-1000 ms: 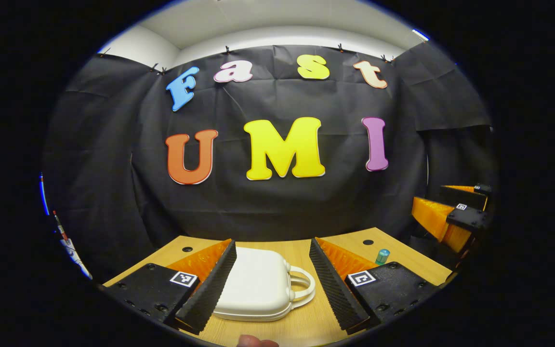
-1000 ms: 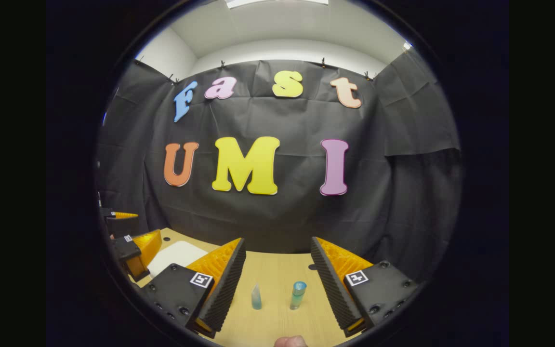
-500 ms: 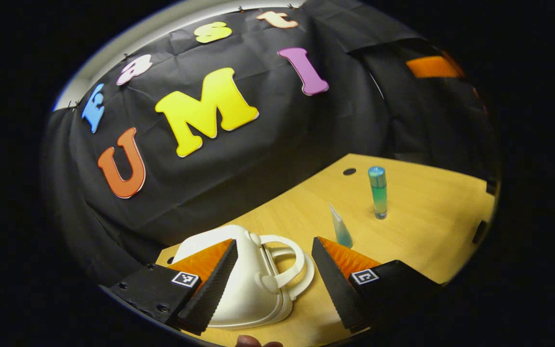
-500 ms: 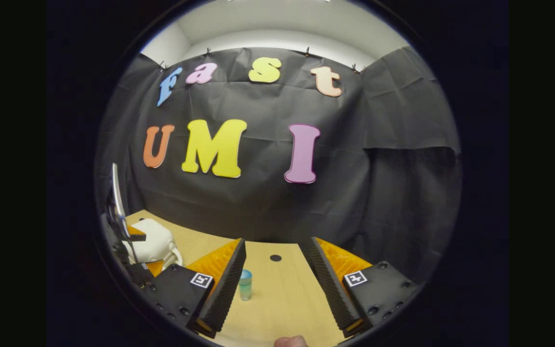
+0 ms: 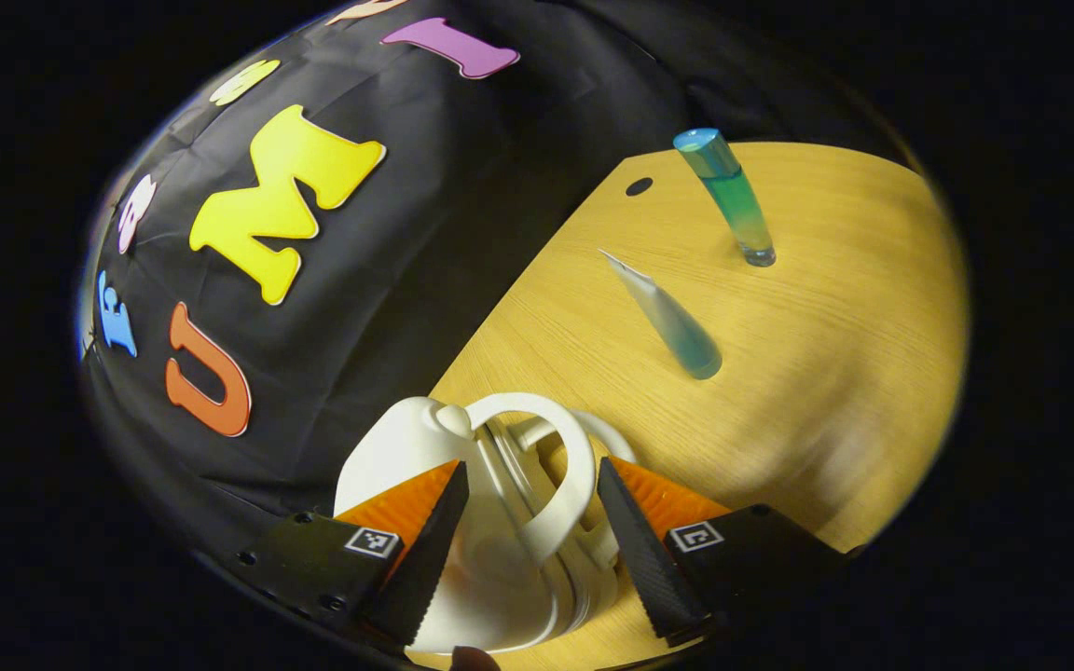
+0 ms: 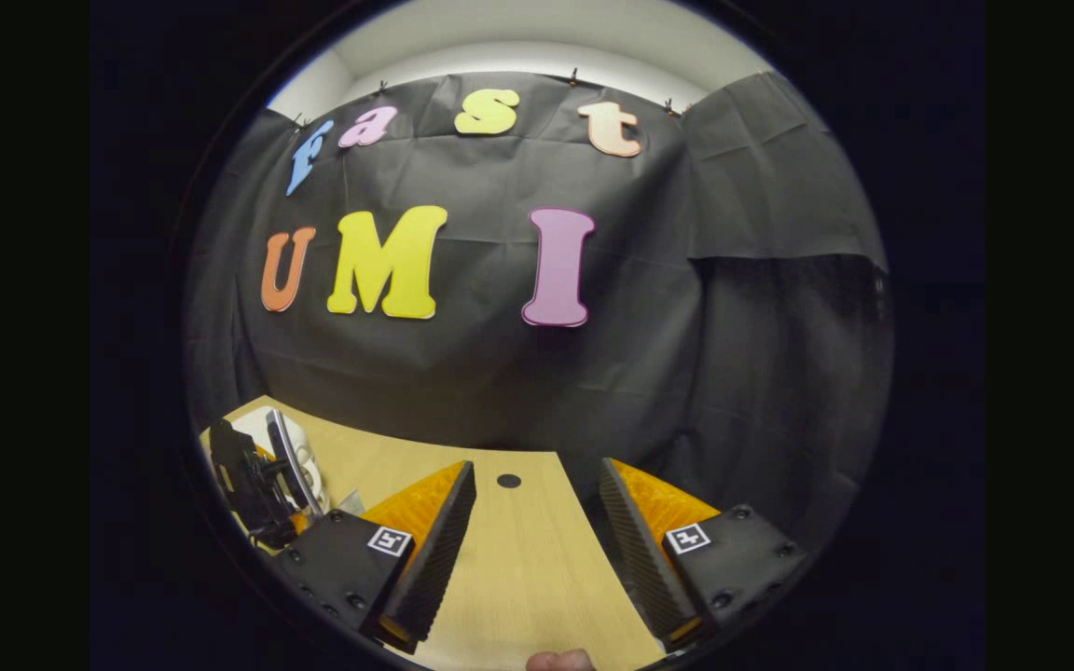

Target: First open the suitcase, pack the skin care products into it, and then close the suitcase.

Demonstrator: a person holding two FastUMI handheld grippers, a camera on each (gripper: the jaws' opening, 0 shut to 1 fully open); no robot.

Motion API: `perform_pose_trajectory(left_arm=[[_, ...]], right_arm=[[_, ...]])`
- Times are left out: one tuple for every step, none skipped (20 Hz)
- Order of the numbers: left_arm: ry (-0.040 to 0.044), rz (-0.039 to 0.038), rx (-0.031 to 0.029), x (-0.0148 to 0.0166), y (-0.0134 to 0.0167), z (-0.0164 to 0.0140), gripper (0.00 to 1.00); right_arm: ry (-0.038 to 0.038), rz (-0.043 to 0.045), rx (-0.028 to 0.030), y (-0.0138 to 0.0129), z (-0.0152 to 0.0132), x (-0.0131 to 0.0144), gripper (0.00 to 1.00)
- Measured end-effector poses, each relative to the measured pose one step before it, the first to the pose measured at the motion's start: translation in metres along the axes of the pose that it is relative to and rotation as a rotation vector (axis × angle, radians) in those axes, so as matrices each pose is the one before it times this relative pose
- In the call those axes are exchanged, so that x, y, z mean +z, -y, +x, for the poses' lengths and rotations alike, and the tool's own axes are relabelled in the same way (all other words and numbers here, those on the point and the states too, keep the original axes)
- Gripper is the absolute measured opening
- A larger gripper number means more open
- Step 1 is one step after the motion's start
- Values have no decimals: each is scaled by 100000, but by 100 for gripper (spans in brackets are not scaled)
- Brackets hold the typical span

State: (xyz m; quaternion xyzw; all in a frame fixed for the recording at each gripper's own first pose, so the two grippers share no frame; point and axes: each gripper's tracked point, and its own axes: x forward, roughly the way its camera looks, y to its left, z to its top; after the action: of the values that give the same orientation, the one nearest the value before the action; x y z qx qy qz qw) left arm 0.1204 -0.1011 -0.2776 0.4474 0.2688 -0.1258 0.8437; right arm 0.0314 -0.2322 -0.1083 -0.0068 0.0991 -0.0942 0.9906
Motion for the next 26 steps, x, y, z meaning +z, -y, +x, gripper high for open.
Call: perform_pose_trajectory(left_arm=[[-1566,1904,-637,-26,221,551,81],[-3499,3475,-600,-130,439,556,69],[-1473,1422,-545,-86,182,432,60],[-1787,1031,-888,-128,165,370,57],[-2460,-277,-1023,-184,305,-30,43],[-1149,-419,-34,9,235,88,35],[-1185,-118,133,-27,68,31,29],[-674,-134,646,53,-50,-146,26],[465,69,156,221,-29,-209,24],[592,131,-724,226,-79,-210,20],[1338,-837,-959,302,-104,-153,17],[-92,-2394,-1570,-316,-757,357,12],[-495,-1798,-1007,-97,-49,-1,9],[878,-1550,-268,281,-238,-481,7],[1957,-2054,-57,404,-594,-509,4],[1256,-2690,-134,95,-490,-525,3],[1571,-2903,432,69,-662,-641,3],[3082,-3969,869,544,-1356,-1247,3],[2868,-3525,302,175,-1043,-933,3],[3297,-3557,1042,326,-1175,-956,3],[2967,-3012,2335,265,-1643,-1125,3],[3652,-2632,2410,593,-1828,-987,3],[3684,-3375,1595,555,-1858,-790,3],[2820,-4222,1558,325,-1767,-664,3],[2716,-5093,1526,345,-2305,-936,3],[1928,-4948,982,202,-1981,-637,2]], right_arm=[[-1201,337,-474,359,181,-573,80],[-1379,1061,-133,285,90,-566,80],[-386,583,254,72,18,-207,81],[66,386,574,15,-35,45,80],[446,-81,408,89,-26,27,80],[728,-343,-79,106,-16,182,80],[659,38,-161,205,-103,75,80],[442,254,-121,103,-104,141,80],[-150,60,38,9,-102,72,80],[244,-1,-31,29,-256,161,80],[910,30,-90,-90,-314,471,80],[1719,-313,21,-160,-411,683,80],[744,-495,-137,-246,-314,314,80],[249,-273,159,-322,-188,197,80],[583,-143,336,-700,-368,461,80],[1290,24,555,-618,-337,625,80],[1345,-34,724,-742,-406,693,80],[1060,-159,1601,-1096,-258,531,80],[893,-262,1284,-1028,-156,390,80],[990,-489,1086,-910,-88,563,80],[1176,-26,935,-891,-148,486,80],[681,131,1321,-1118,-71,550,80],[334,-227,1533,-1337,41,282,80],[624,-605,1473,-1259,101,382,80],[768,-503,1667,-1342,-95,555,80],[988,-350,1803,-1341,6,686,80]])
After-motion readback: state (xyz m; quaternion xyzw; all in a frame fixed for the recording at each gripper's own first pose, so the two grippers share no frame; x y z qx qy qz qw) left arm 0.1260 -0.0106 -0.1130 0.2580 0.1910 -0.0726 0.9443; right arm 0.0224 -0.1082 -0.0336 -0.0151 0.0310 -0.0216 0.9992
